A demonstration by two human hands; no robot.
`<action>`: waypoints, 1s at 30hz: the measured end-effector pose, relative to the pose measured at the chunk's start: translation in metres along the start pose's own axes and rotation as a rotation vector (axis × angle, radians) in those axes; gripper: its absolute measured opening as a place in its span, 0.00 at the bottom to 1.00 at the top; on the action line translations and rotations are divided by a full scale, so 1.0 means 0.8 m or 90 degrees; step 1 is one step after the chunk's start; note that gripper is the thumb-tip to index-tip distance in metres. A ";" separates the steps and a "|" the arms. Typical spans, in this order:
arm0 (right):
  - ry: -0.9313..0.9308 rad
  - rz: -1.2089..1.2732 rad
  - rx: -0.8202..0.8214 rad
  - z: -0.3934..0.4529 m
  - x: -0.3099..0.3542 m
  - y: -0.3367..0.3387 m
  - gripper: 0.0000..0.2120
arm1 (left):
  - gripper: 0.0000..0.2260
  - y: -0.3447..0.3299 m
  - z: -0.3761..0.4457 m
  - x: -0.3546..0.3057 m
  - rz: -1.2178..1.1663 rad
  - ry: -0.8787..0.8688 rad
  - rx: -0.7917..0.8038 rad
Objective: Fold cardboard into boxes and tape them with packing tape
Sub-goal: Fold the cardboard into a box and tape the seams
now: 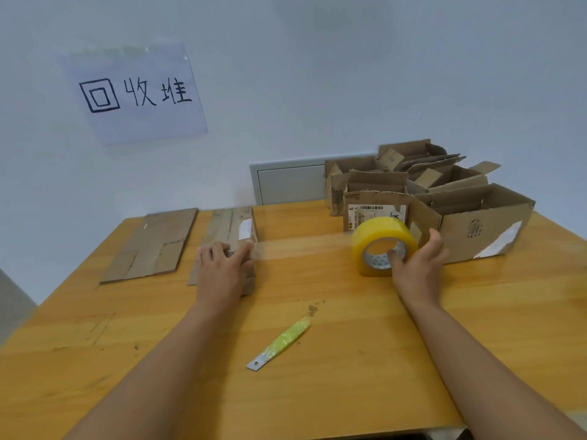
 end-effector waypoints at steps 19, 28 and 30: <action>0.632 -0.336 0.759 -0.197 0.152 -0.085 0.07 | 0.14 -0.007 -0.010 0.015 -0.104 -0.042 -0.102; 0.471 -0.304 0.779 -0.197 0.141 -0.090 0.20 | 0.12 -0.016 -0.005 0.017 -0.116 -0.004 -0.099; 0.450 -0.292 0.789 -0.195 0.144 -0.094 0.15 | 0.13 -0.016 -0.003 0.017 -0.113 0.010 -0.086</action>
Point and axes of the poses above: each hand's wrist, its own z-axis towards the middle knuckle, its own y-axis out of the back of the hand, x = y × z, the point moved 4 cm from there along z, towards the middle knuckle, and after that the axes turned 5 degrees about -x, right-handed, at the moved point
